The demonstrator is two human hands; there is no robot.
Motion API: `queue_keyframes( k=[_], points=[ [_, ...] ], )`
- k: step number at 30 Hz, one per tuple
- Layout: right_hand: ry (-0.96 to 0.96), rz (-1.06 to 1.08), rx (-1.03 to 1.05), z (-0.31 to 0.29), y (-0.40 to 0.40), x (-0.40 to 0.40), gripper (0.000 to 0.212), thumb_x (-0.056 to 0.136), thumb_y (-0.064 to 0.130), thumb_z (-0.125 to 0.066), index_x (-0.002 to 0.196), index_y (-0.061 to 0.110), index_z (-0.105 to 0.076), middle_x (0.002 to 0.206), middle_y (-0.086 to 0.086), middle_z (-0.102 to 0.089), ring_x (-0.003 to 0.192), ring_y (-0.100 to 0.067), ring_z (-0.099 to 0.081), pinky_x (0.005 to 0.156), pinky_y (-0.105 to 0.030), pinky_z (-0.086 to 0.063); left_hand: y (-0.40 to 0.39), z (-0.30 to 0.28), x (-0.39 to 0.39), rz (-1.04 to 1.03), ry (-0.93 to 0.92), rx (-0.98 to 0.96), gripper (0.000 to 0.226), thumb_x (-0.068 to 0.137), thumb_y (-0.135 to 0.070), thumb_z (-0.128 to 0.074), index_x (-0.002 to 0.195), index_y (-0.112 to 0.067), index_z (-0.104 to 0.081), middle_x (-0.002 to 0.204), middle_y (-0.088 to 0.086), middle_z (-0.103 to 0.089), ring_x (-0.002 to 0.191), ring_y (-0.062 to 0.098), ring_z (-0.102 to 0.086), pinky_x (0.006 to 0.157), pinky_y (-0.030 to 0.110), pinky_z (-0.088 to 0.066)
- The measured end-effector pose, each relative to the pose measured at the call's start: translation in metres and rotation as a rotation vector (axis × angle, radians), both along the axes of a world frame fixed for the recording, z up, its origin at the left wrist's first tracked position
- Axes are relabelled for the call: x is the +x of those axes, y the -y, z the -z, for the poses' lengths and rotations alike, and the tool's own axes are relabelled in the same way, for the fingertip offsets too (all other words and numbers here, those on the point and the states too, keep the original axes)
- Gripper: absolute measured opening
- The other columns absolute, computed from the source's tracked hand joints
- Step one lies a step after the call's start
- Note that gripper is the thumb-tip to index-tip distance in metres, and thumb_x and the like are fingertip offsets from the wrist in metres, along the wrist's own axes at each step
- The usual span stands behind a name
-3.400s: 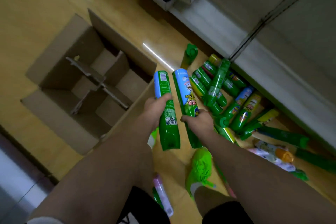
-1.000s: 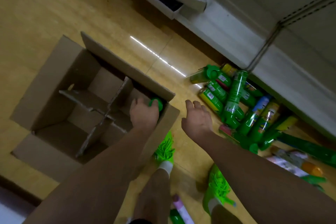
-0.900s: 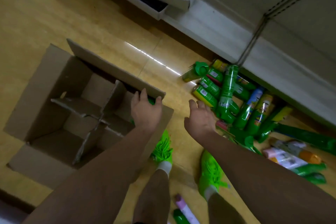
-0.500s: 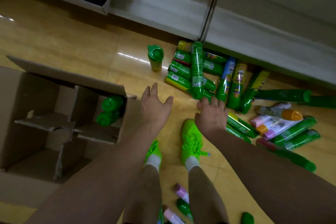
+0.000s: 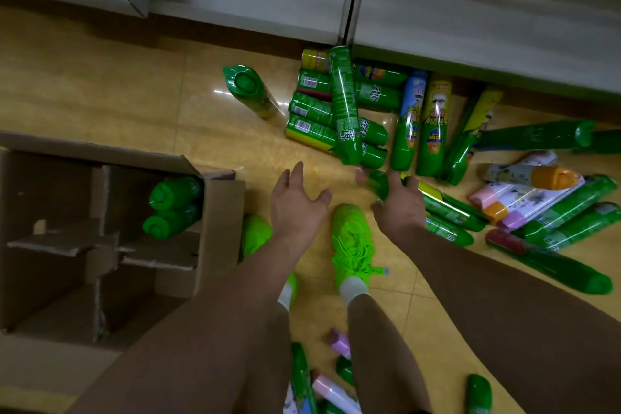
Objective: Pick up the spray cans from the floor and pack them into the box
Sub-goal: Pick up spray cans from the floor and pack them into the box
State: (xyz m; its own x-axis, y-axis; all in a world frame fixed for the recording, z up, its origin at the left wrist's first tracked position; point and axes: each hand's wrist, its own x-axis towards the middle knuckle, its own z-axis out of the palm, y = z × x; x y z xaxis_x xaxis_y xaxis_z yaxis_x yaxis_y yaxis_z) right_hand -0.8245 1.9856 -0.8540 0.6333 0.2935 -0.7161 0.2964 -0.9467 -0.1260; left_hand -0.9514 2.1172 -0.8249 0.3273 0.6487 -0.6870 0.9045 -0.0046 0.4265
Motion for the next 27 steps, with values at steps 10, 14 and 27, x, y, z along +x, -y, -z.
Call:
queue_keyframes(
  k=[10,14,27],
  points=[
    [0.045,-0.013,0.092,0.009,-0.009,-0.005,0.057,0.077,0.0,-0.063,0.131,0.015,-0.056,0.118,-0.024,-0.057,0.107,-0.043,-0.056,0.083,-0.041,-0.049,-0.02,0.014,-0.011,-0.041,-0.039,0.004,0.079,0.087,-0.047,-0.068,0.154,-0.024,-0.032,0.159,0.009,-0.03,0.144,0.03,-0.031,0.112,0.042,-0.036],
    [0.031,-0.061,0.125,-0.002,-0.02,-0.014,0.058,0.075,0.002,-0.064,0.132,0.012,-0.058,0.113,-0.024,-0.061,0.105,-0.043,-0.057,0.084,-0.041,-0.049,-0.026,0.014,-0.013,-0.079,-0.036,-0.002,0.079,0.087,-0.045,-0.069,0.153,-0.022,-0.033,0.159,0.011,-0.031,0.143,0.031,-0.033,0.113,0.042,-0.035],
    [-0.075,-0.206,0.179,-0.016,-0.084,-0.045,0.058,0.079,0.008,-0.062,0.136,0.018,-0.055,0.119,-0.014,-0.059,0.112,-0.037,-0.056,0.086,-0.036,-0.047,-0.102,0.002,0.007,-0.116,0.041,0.166,0.081,0.087,-0.043,-0.069,0.154,-0.022,-0.03,0.163,0.013,-0.017,0.147,0.033,-0.024,0.113,0.042,-0.031]
  ],
)
